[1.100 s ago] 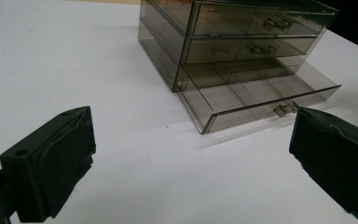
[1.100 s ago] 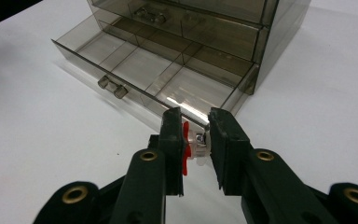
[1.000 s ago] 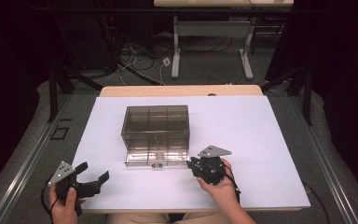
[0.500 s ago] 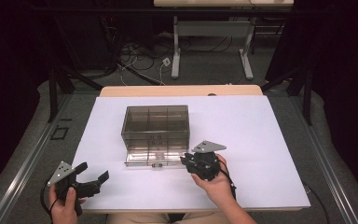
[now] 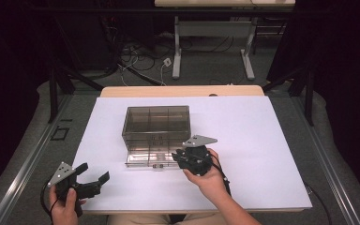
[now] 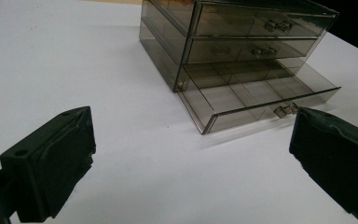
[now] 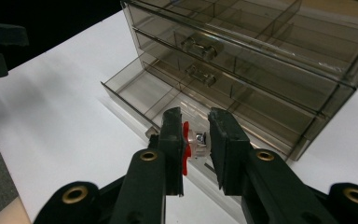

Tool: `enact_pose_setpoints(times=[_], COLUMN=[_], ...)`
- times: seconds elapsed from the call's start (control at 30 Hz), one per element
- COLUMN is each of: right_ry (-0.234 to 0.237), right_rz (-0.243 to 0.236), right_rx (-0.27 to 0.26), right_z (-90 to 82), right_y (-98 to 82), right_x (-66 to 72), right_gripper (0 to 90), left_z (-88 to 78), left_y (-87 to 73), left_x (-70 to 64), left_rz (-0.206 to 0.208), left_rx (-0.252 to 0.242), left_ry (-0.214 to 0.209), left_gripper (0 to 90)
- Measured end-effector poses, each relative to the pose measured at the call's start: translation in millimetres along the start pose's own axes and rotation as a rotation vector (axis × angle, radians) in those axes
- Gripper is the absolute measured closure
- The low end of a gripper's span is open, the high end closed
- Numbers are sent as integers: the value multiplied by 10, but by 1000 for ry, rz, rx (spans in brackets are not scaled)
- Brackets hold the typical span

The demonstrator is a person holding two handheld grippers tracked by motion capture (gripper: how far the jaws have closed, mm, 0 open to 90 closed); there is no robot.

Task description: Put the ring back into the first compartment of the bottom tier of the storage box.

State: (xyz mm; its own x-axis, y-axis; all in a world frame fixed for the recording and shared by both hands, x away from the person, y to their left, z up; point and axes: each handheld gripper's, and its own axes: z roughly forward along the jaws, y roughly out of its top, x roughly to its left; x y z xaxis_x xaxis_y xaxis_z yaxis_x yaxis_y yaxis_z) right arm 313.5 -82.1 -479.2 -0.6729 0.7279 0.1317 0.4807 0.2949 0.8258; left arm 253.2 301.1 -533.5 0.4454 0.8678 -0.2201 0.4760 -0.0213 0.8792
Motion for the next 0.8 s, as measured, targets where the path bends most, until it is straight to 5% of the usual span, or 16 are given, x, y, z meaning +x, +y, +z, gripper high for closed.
enact_pose_setpoints(times=[0.8], right_ry=[26], right_rz=[-18], right_rx=[8], right_z=[208], right_y=[267], right_x=[136], right_gripper=[754], left_z=[-3], left_y=[3], left_x=[3], left_rz=[4], left_rx=[8], left_ry=[-3], left_gripper=[5])
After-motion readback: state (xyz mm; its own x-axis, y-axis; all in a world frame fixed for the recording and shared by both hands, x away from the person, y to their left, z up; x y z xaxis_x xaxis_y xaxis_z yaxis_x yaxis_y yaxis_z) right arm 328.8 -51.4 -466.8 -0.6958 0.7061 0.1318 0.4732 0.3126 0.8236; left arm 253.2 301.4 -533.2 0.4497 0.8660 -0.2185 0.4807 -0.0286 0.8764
